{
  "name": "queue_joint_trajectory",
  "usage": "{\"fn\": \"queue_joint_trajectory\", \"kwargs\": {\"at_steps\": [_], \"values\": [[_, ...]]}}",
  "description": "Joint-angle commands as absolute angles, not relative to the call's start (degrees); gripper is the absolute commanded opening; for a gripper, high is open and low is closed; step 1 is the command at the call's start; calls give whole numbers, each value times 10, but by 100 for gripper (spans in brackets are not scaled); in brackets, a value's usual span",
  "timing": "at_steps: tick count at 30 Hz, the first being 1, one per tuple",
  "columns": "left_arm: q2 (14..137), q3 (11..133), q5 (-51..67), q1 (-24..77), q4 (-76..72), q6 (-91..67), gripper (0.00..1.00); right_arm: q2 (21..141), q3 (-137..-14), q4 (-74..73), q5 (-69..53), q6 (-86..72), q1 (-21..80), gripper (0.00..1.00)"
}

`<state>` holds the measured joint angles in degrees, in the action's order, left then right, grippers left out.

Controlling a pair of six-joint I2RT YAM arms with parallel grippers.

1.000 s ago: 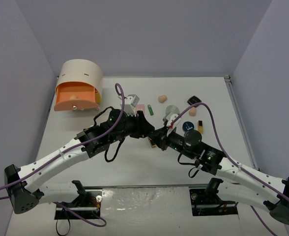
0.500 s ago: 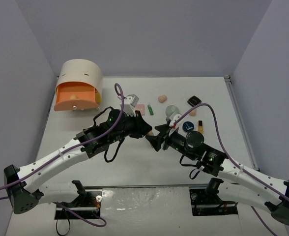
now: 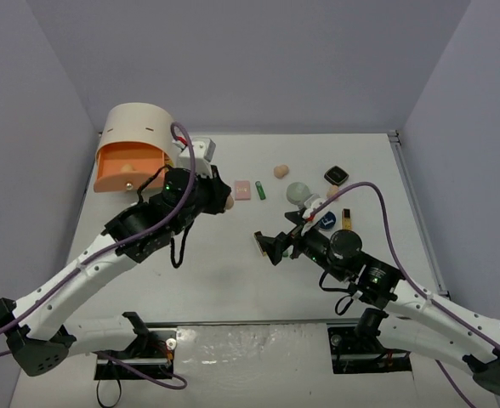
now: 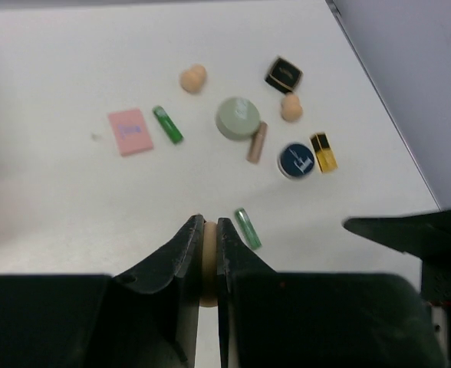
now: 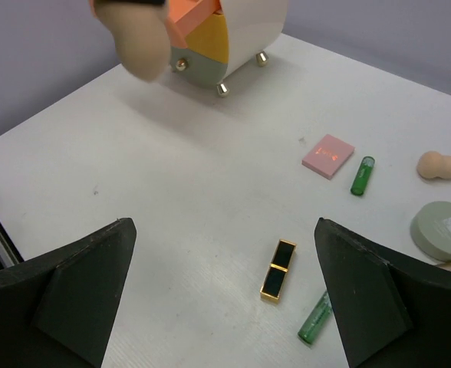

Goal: Organize the makeup

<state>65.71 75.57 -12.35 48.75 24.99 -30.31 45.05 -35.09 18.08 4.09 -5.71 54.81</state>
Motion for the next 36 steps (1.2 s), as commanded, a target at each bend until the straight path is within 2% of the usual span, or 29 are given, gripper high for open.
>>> {"fn": "queue_joint_trajectory", "kwargs": {"at_steps": [1, 3, 11, 15, 22, 25, 28, 31, 36], "values": [[639, 805, -137, 354, 231, -224, 0, 399, -356, 186, 107, -57, 548, 100], [648, 822, -111, 278, 224, -215, 0, 383, -354, 177, 120, -57, 548, 100], [728, 873, -48, 107, 192, -201, 0, 346, -349, 137, 153, -59, 548, 100], [770, 880, -14, 43, 173, -210, 0, 332, -348, 122, 161, -56, 548, 100], [823, 871, 31, -1, 151, -229, 1, 322, -346, 110, 175, -53, 548, 100], [833, 861, 40, -18, 141, -232, 6, 323, -347, 110, 176, -52, 548, 100], [837, 858, 29, -19, 146, -233, 22, 328, -349, 107, 179, -52, 548, 100], [836, 853, 14, -20, 153, -241, 32, 328, -350, 106, 182, -52, 548, 100], [830, 840, 6, -27, 154, -248, 40, 330, -349, 104, 184, -53, 548, 100]]}}
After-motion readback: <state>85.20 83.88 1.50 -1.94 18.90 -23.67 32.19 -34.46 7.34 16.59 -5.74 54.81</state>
